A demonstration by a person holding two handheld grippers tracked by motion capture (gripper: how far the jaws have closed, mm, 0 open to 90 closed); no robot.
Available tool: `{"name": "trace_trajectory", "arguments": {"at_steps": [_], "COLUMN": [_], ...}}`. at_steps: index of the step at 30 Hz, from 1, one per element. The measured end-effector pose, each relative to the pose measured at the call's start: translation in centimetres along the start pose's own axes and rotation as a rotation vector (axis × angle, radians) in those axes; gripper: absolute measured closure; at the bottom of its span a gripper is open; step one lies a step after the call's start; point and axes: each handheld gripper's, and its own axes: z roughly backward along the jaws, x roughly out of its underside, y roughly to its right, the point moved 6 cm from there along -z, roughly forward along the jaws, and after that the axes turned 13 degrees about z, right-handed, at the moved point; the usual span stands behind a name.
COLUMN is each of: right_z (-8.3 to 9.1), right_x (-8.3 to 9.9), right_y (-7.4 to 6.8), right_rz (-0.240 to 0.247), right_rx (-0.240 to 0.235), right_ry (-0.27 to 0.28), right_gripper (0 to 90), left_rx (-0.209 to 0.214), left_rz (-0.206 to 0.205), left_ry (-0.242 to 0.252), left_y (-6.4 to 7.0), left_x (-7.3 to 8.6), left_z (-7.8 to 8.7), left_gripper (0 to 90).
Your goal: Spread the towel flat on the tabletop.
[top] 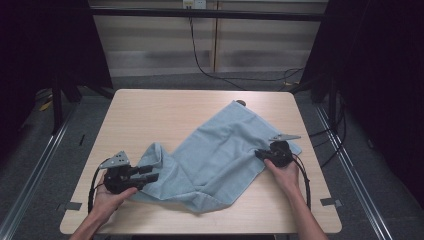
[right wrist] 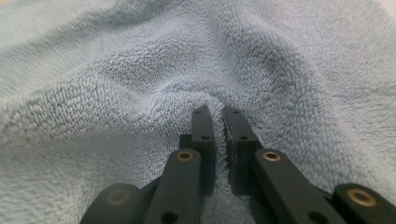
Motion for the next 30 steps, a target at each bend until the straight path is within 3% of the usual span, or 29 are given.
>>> {"name": "trace_trajectory", "arguments": {"at_steps": [3,5,7,10,13,15,18,23,28,30], "right_z": [0.1,0.8,2.0,3.5,3.9,4.1,3.8,2.3,1.3,1.2], "right_x": [0.0,-0.3,-1.0,-2.0,-2.4,-2.7,-3.2,-4.7,-6.6,-7.4], "right_y": [0.3,0.0,-0.5,-2.5,-5.6,-8.7,-12.6,-17.6,-21.6,-23.1], "right_rz": [-0.019,-0.022,-0.019,0.001,0.053,0.098,0.149,0.195,0.24,0.249], "right_rx": [0.002,0.011,0.012,-0.02,-0.072,-0.13,-0.214,-0.337,-0.438,-0.484], "right_ry": [0.0,0.012,0.054,0.1,0.107,0.108,0.112,0.12,0.143,0.161], "right_gripper": [81.0,77.3,72.7,69.2,65.6,64.1,63.3,63.2,60.9,59.6], "left_rx": [-0.073,-0.103,-0.131,-0.168,-0.123,-0.096,-0.041,0.05,0.098,0.102], "left_rz": [-0.002,0.061,0.066,0.081,0.061,0.032,0.03,0.061,0.062,0.045], "left_ry": [0.009,0.007,-0.011,-0.015,-0.053,-0.076,-0.092,-0.091,-0.078,-0.075], "left_y": [-1.8,-3.6,-4.5,-5.2,-4.9,-4.3,-3.3,-1.8,-0.5,0.1], "left_x": [-0.8,-1.0,-0.8,-0.5,0.2,0.5,0.9,1.1,0.5,0.3], "left_z": [0.0,-0.3,-0.6,-1.2,-2.1,-2.2,-2.1,-1.9,-2.2,-2.5], "left_gripper": [46.4,39.9,36.2,35.6,53.8,67.4,79.9,87.5,88.1,88.1]}}
